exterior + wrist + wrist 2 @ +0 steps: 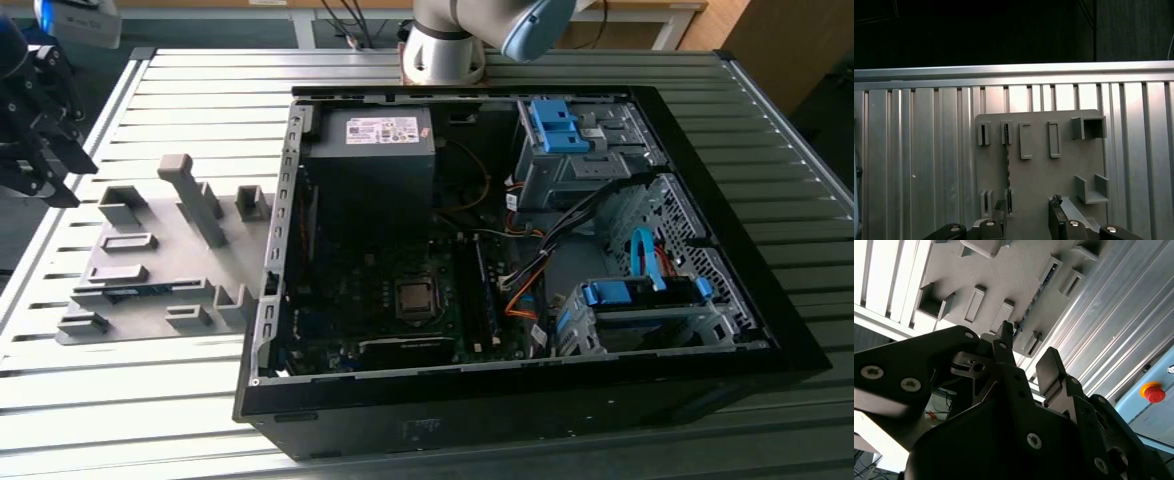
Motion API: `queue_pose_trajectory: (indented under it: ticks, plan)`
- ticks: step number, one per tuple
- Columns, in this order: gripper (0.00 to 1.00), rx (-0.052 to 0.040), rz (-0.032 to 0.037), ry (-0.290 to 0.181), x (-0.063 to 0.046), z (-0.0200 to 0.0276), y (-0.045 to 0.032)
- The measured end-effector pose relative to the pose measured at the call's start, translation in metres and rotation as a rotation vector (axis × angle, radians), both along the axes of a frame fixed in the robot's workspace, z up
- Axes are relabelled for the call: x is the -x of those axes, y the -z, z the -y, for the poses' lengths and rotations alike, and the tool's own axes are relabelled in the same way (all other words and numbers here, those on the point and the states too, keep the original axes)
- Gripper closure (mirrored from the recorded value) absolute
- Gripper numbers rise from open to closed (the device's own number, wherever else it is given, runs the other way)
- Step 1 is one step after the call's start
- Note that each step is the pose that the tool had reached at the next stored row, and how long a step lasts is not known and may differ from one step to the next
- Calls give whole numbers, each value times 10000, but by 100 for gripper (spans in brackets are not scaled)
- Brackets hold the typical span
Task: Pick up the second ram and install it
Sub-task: 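Pick up the second ram and move it above second insertion slot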
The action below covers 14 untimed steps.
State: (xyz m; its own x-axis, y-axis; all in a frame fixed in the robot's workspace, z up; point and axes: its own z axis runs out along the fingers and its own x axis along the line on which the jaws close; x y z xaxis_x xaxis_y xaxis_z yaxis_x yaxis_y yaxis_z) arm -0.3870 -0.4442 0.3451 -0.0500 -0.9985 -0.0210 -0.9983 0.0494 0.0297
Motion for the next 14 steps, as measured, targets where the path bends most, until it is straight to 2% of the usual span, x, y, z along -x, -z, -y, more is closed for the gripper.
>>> queue_pose_trajectory:
  ticks: [14]
  plan:
    - [54, -1, 2, 0, 1, 0, 35]
